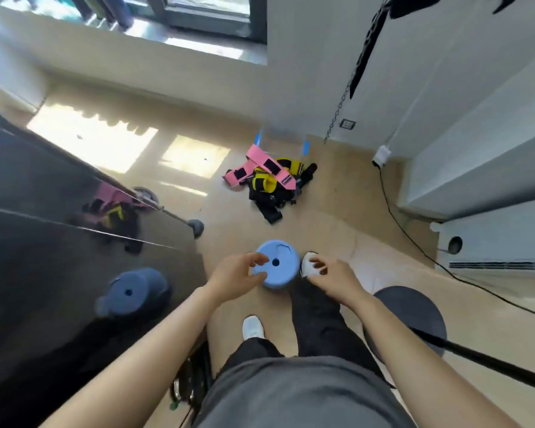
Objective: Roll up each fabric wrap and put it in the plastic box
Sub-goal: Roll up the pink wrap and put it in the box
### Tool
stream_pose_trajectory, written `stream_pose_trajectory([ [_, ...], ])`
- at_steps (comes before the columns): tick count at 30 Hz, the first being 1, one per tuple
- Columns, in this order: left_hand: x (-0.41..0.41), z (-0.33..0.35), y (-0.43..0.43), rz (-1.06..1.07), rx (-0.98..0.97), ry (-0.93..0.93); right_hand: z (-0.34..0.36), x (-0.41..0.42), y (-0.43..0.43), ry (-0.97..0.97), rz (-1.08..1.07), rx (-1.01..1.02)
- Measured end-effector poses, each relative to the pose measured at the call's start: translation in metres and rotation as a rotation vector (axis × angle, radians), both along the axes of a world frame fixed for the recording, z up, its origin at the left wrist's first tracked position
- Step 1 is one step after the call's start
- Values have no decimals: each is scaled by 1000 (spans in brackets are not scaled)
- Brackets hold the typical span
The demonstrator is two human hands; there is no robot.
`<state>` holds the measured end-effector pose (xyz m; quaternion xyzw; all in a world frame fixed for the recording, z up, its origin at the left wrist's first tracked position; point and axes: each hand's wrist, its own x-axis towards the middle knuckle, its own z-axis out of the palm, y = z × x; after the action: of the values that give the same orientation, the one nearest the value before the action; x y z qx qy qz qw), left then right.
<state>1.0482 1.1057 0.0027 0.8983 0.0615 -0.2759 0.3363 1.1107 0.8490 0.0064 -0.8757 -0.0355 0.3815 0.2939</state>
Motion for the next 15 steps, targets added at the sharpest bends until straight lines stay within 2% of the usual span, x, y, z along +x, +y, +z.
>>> stream_pose_trajectory([
  [5,83,-5,1,10,29,41,-16,97,8,46,61,17],
  [8,125,-4,10,92,12,47,-23,157,12,43,133,5],
  [12,172,-7,42,233,-37,57,-27,232,32,41,135,-17],
  [15,216,-23,78,255,-61,74,-36,280,62,41,121,-24],
])
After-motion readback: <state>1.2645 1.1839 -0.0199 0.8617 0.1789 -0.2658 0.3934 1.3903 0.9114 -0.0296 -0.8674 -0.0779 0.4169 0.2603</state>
